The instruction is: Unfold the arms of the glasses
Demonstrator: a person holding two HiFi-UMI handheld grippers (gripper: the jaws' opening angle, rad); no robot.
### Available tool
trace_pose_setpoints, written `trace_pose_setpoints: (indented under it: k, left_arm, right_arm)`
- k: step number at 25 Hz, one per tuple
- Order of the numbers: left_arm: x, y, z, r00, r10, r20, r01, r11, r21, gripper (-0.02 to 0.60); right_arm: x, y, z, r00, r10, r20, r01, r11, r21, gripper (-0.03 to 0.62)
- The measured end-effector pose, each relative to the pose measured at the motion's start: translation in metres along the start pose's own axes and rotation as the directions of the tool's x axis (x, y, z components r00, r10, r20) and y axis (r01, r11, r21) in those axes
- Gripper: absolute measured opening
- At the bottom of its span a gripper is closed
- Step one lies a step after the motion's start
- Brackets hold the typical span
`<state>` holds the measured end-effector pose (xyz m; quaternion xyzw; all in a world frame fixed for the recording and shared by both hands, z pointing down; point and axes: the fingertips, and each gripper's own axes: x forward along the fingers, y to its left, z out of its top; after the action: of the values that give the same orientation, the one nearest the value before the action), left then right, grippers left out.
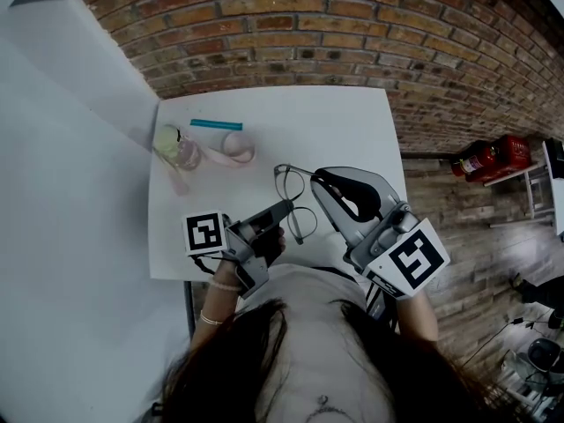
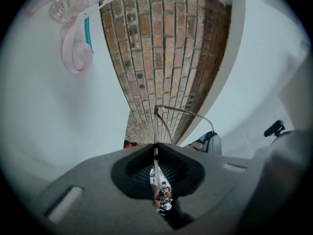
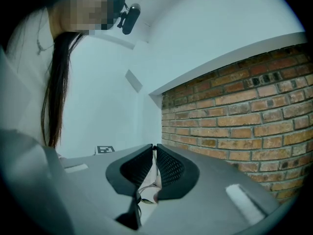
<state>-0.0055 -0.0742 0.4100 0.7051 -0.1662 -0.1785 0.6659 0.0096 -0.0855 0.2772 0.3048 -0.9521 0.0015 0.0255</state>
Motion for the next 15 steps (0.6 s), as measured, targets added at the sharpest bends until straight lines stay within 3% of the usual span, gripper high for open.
trace_pose_setpoints:
  k: [15]
  left_arm:
    - [0.005,0.005,-0.009,0.999,0.005,-0.052,-0.005,1.0,0.004,0.021]
  right_arm:
    - [0.0,-0.014,-0.001,1.0,-0.024,-0.007,0.024,1.0,-0.018,0.034]
